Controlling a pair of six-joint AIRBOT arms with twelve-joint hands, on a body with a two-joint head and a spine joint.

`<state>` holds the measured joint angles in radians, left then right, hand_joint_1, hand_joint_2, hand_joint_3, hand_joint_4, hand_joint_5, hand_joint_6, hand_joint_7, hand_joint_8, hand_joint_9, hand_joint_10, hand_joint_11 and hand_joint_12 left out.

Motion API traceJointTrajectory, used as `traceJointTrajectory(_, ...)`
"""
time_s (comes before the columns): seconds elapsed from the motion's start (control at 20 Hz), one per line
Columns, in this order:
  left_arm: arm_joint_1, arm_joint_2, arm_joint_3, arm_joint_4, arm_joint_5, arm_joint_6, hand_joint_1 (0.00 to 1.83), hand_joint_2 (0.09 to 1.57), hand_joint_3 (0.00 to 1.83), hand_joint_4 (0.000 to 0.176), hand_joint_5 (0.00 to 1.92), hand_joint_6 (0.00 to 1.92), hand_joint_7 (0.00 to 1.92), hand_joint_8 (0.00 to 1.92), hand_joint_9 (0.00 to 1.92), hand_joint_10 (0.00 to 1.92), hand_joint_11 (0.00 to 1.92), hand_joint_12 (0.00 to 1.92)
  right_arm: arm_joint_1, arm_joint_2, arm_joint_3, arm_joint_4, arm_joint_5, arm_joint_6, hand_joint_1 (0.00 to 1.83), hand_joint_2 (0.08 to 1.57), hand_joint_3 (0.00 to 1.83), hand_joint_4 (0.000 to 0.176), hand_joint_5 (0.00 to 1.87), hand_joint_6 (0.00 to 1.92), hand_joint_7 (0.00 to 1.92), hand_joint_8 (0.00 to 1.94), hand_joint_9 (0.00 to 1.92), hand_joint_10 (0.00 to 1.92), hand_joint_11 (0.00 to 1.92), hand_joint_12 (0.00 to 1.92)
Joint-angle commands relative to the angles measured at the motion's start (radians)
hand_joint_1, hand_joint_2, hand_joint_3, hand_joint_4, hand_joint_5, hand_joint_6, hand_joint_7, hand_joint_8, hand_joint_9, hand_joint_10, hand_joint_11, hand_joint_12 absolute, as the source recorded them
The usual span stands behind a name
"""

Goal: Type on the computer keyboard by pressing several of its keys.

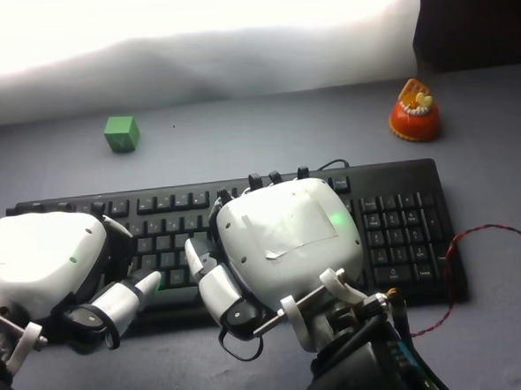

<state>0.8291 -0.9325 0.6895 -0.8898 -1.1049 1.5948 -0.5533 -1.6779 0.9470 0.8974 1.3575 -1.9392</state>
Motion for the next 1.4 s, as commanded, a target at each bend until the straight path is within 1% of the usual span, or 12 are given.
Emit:
traceJointTrajectory(0.0, -0.001, -0.001, 0.007, 0.054, -0.079, 0.0, 0.12, 1.12, 0.25, 0.022, 0.08, 0.14, 0.16, 0.08, 0.13, 0.21, 0.0, 0.86, 0.004, 0.004, -0.007, -0.098, 0.065, 0.008, 0.0, 1.09, 0.22, 0.0, 0.31, 0.39, 0.46, 0.16, 0.35, 0.41, 0.0, 1.32)
traceJointTrajectory(0.1, 0.0, -0.001, 0.008, 0.054, -0.077, 0.0, 0.12, 1.23, 0.03, 0.022, 0.13, 0.03, 0.19, 0.0, 0.19, 0.06, 0.0, 0.84, 0.003, 0.005, -0.007, -0.098, 0.065, 0.01, 0.0, 1.18, 0.01, 0.0, 0.39, 0.15, 0.5, 0.0, 0.44, 0.15, 0.0, 1.28)
traceJointTrajectory(0.15, 0.0, -0.002, 0.008, 0.054, -0.077, 0.0, 0.11, 1.23, 0.02, 0.022, 0.13, 0.02, 0.2, 0.0, 0.2, 0.05, 0.0, 0.85, 0.003, 0.005, -0.007, -0.098, 0.066, 0.01, 0.0, 1.19, 0.0, 0.0, 0.41, 0.1, 0.5, 0.0, 0.46, 0.1, 0.0, 1.27)
traceJointTrajectory(0.3, 0.001, -0.005, 0.006, 0.053, -0.074, 0.002, 0.15, 1.24, 0.01, 0.021, 0.15, 0.02, 0.19, 0.0, 0.2, 0.03, 0.0, 0.82, 0.0, 0.005, -0.007, -0.098, 0.063, 0.011, 0.0, 1.2, 0.0, 0.0, 0.4, 0.08, 0.48, 0.0, 0.43, 0.08, 0.0, 1.23)
traceJointTrajectory(0.4, 0.003, -0.006, 0.005, 0.053, -0.055, 0.014, 0.13, 1.24, 0.01, 0.028, 0.16, 0.02, 0.19, 0.0, 0.2, 0.02, 0.0, 0.84, -0.015, 0.002, -0.007, -0.098, 0.061, 0.032, 0.0, 1.2, 0.0, 0.0, 0.39, 0.07, 0.47, 0.0, 0.42, 0.07, 0.0, 1.23)
traceJointTrajectory(0.55, 0.015, -0.012, 0.012, 0.053, -0.037, 0.022, 0.14, 1.25, 0.01, 0.022, 0.16, 0.01, 0.19, 0.0, 0.2, 0.02, 0.0, 0.82, -0.042, 0.001, -0.014, -0.096, 0.07, 0.042, 0.0, 1.2, 0.0, 0.0, 0.41, 0.07, 0.48, 0.0, 0.44, 0.07, 0.0, 1.24)
traceJointTrajectory(0.65, 0.025, -0.021, 0.023, 0.053, -0.031, 0.015, 0.13, 1.26, 0.01, 0.027, 0.16, 0.01, 0.19, 0.0, 0.2, 0.01, 0.0, 0.81, -0.06, 0.001, -0.018, -0.09, 0.07, 0.054, 0.0, 1.19, 0.0, 0.0, 0.41, 0.07, 0.49, 0.01, 0.46, 0.07, 0.0, 1.23)
traceJointTrajectory(0.8, 0.033, -0.04, 0.043, 0.043, -0.02, 0.008, 0.13, 1.26, 0.01, 0.024, 0.18, 0.01, 0.18, 0.0, 0.19, 0.01, 0.0, 0.76, -0.066, 0.001, -0.027, -0.049, 0.072, 0.052, 0.0, 1.19, 0.0, 0.0, 0.43, 0.05, 0.5, 0.0, 0.44, 0.05, 0.0, 1.14)
traceJointTrajectory(0.9, 0.034, -0.06, 0.06, 0.021, -0.014, -0.001, 0.12, 1.27, 0.01, 0.022, 0.17, 0.01, 0.18, 0.0, 0.18, 0.0, 0.0, 0.75, -0.06, 0.001, -0.027, -0.033, 0.061, 0.053, 0.0, 1.19, 0.0, 0.0, 0.43, 0.06, 0.5, 0.0, 0.44, 0.05, 0.0, 1.13)
traceJointTrajectory(1.0, 0.034, -0.07, 0.074, 0.014, 0.012, -0.001, 0.1, 1.27, 0.01, 0.032, 0.18, 0.01, 0.18, 0.0, 0.18, 0.0, 0.0, 0.74, -0.051, -0.004, -0.025, -0.009, 0.04, 0.057, 0.0, 1.19, 0.0, 0.0, 0.44, 0.04, 0.5, 0.0, 0.43, 0.03, 0.0, 1.04)
traceJointTrajectory(1.15, 0.038, -0.077, 0.088, 0.014, 0.026, -0.001, 0.14, 1.26, 0.0, 0.03, 0.19, 0.01, 0.19, 0.0, 0.2, 0.01, 0.0, 0.77, -0.035, -0.012, -0.018, 0.023, 0.009, 0.078, 0.0, 1.19, 0.0, 0.0, 0.44, 0.04, 0.5, 0.0, 0.42, 0.02, 0.0, 0.97)
traceJointTrajectory(1.35, 0.043, -0.077, 0.088, 0.003, 0.026, -0.001, 0.11, 1.27, 0.0, 0.033, 0.18, 0.0, 0.18, 0.0, 0.18, 0.0, 0.0, 0.75, -0.009, -0.024, 0.006, 0.051, -0.011, 0.106, 0.0, 1.18, 0.0, 0.0, 0.46, 0.03, 0.51, 0.0, 0.43, 0.02, 0.0, 1.04)
